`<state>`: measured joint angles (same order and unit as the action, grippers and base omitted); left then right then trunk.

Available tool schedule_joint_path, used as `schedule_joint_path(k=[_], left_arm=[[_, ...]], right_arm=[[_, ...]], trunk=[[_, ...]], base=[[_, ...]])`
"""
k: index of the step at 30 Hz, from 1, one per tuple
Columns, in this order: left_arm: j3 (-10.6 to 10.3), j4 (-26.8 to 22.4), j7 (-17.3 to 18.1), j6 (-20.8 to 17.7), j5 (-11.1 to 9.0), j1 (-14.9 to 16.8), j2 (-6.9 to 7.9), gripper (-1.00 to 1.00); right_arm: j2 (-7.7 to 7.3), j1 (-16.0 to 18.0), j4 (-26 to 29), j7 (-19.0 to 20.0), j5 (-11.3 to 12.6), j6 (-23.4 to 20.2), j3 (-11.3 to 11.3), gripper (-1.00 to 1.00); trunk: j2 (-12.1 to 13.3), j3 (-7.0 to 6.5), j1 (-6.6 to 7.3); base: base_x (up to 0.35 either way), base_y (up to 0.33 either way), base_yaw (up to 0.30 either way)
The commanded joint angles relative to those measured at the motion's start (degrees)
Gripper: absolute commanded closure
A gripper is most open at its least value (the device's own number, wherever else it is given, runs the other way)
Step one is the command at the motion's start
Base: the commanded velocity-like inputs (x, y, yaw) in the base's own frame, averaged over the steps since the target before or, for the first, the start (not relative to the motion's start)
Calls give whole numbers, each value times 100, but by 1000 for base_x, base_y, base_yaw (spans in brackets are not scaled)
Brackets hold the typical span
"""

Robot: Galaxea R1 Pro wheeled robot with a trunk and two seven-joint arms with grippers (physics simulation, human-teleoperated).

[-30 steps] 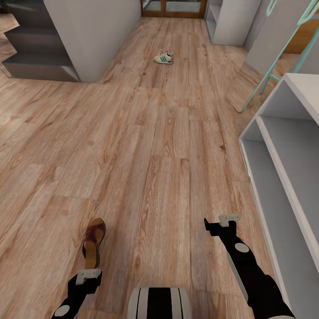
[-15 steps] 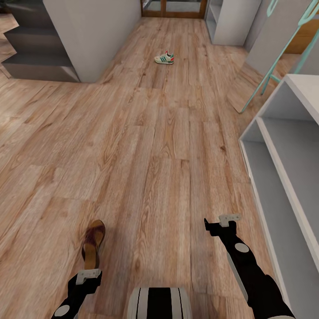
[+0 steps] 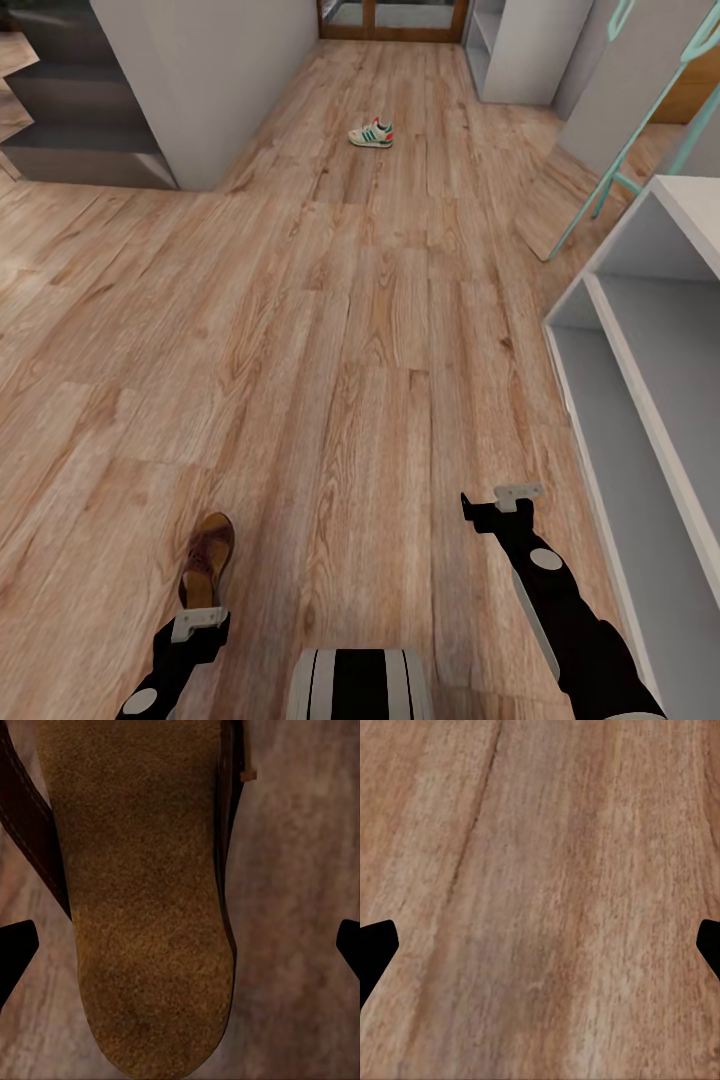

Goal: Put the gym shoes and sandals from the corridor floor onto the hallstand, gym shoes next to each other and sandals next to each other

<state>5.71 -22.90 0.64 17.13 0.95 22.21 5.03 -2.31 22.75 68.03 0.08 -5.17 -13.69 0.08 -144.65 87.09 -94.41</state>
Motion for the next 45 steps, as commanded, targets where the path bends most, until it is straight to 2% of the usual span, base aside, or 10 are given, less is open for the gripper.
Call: schedule_joint_path(k=[1,27,45], left_arm=[[18,4,7,19,11,2,-2,-100],[14,-3,7,27,18,2,-2,-100],[18,3,7,24,17,2,-2,-100]], right_arm=[[-2,1,9,1,-54,-36,1,-100],[-3,1,17,1,-54,-37,1,-100],[-2,1,18,1,-54,-37,1,-100]], trunk=[[-1,3,1],[-1,39,1],[-25,498,-46]], base=[[28,0,0],[4,0,43],[0,0,1]])
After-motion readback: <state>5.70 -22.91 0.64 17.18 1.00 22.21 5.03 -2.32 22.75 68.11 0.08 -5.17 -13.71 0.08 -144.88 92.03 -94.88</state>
